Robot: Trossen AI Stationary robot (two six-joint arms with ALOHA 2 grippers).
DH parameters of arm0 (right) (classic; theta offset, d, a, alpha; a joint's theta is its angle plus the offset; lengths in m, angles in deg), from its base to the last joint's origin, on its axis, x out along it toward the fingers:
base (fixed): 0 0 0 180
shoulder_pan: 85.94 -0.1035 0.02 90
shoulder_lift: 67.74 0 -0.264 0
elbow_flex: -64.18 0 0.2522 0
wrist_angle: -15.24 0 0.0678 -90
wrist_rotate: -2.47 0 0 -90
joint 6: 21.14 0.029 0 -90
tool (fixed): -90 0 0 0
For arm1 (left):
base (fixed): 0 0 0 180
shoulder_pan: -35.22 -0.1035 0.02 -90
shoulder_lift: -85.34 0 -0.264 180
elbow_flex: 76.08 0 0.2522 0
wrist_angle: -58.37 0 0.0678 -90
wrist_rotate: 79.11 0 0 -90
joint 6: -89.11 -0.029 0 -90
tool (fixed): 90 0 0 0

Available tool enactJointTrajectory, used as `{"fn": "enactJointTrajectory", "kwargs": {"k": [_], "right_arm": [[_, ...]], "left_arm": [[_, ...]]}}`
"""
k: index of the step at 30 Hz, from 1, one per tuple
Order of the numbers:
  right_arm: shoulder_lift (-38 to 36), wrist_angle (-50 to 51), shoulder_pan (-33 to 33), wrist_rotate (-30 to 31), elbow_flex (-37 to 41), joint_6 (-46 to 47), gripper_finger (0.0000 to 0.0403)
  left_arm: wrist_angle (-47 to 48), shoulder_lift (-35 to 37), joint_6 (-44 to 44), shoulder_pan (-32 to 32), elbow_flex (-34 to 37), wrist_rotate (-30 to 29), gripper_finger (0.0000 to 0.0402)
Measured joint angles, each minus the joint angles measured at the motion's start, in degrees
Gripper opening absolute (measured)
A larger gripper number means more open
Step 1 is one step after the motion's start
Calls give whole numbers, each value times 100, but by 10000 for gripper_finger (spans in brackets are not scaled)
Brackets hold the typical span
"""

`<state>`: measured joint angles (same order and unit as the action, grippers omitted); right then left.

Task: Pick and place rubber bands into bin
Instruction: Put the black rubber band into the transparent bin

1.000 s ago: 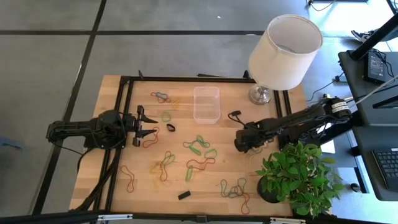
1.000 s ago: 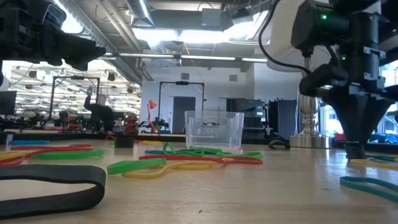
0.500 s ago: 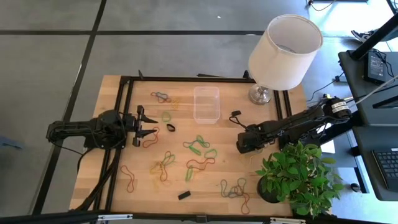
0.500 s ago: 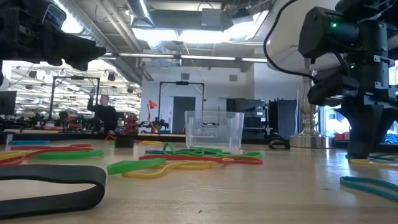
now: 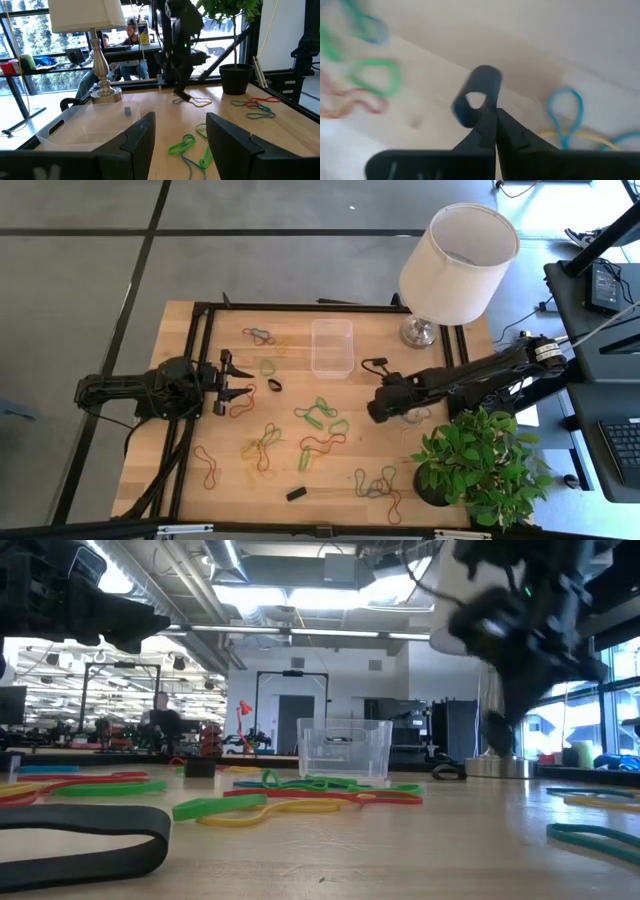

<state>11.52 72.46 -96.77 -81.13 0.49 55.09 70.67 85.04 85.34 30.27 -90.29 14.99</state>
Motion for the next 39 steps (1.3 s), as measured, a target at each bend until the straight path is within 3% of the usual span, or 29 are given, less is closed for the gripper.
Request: {"fn": "enactJointTrajectory", "kwargs": {"k": [11,20,30,39], "right_arm": [[129,273,392,732,-1581,-1250,1],[1296,348,1282,764,-3153,-3105,0],[3197,540,2553,97,-4626,-4741,0],[3987,636,3016,-219,-4776,-5125,3]], "left_arm": [[-2,0,-2,-1,-2,-2,169],[-2,-2,0,-2,-2,-2,169],[-2,0,0,-2,-2,-1,169],[-2,0,-2,0,-2,0,169]]}}
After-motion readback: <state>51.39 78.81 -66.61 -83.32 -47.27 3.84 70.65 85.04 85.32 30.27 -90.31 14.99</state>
